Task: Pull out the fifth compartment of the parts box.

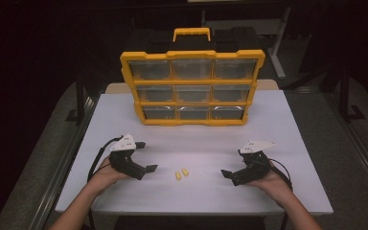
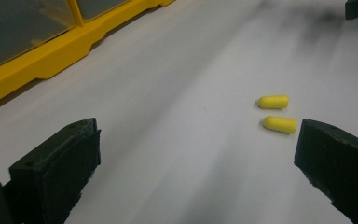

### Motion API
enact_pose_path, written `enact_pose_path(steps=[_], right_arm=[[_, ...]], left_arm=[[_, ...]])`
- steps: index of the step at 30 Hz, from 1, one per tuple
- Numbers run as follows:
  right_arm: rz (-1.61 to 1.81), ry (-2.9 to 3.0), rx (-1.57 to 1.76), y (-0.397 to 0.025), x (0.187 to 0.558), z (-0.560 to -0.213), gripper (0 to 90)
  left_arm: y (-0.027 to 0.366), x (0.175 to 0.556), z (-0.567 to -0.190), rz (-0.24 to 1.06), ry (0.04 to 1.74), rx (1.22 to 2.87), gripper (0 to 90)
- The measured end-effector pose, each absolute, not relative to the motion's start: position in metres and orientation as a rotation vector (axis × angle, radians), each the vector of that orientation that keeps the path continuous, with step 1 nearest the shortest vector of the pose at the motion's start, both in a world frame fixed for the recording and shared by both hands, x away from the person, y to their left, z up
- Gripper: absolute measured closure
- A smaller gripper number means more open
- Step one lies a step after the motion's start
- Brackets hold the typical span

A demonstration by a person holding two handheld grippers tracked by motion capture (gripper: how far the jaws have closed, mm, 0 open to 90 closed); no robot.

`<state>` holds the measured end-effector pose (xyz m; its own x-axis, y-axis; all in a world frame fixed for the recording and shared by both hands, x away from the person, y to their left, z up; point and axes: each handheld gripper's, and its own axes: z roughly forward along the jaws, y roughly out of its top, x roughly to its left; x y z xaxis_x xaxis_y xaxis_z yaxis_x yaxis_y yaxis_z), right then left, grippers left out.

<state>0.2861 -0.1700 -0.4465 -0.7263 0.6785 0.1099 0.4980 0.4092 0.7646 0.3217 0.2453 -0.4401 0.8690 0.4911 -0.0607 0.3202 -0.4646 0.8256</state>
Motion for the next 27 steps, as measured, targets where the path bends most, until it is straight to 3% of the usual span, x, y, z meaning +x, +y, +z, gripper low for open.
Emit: enact_pose_path(steps=[27], right_arm=[[1.209, 2.448, 1.040, -0.169, 0.286, -0.446, 0.0]], left_arm=[[0.231, 0.330, -0.434, 0.250, 0.562, 2.065, 0.0]])
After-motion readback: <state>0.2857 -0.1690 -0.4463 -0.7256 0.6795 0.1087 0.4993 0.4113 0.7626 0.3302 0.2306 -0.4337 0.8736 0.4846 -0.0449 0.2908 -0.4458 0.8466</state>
